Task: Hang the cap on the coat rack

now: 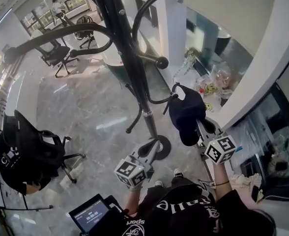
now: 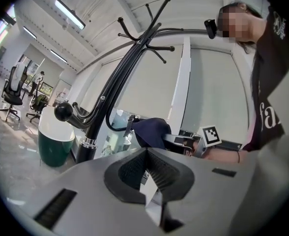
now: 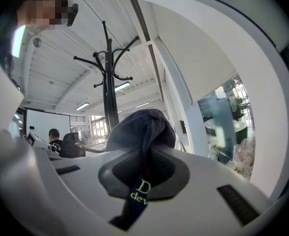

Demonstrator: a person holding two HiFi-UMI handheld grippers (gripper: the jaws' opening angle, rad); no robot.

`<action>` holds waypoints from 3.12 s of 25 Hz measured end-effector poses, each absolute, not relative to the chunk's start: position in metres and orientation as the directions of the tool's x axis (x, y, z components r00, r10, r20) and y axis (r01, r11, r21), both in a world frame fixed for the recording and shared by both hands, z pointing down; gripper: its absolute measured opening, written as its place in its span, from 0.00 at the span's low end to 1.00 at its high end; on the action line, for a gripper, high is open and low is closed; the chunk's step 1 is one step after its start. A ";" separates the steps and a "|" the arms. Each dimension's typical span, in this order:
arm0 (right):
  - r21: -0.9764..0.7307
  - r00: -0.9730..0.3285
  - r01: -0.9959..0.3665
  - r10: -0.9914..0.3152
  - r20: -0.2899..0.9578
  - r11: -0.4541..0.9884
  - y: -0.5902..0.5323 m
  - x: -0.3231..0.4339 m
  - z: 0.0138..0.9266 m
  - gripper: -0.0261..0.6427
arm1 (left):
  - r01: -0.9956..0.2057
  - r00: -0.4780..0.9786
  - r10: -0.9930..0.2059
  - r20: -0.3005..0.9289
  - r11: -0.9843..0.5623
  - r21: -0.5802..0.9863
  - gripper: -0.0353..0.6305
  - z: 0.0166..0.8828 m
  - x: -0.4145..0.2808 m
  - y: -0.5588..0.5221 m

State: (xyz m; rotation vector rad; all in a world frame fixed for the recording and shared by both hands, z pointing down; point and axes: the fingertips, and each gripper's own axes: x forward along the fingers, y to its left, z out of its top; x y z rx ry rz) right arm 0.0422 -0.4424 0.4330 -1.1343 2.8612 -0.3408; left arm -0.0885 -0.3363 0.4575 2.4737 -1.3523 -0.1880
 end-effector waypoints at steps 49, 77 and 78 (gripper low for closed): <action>-0.322 -0.759 -0.644 -0.527 0.382 0.694 -0.436 -0.013 0.569 0.39 | -0.880 0.391 -0.916 0.090 -0.343 0.330 0.06 0.473 -0.122 -0.315; -0.290 -0.687 -0.725 -0.681 0.252 0.625 -0.280 -0.018 0.532 0.15 | -0.728 0.646 -0.755 0.110 -0.567 0.385 0.06 0.500 -0.126 -0.220; -0.288 -0.684 -0.729 -0.683 0.257 0.621 -0.275 -0.016 0.533 0.12 | -0.723 0.652 -0.751 0.108 -0.572 0.387 0.06 0.501 -0.124 -0.218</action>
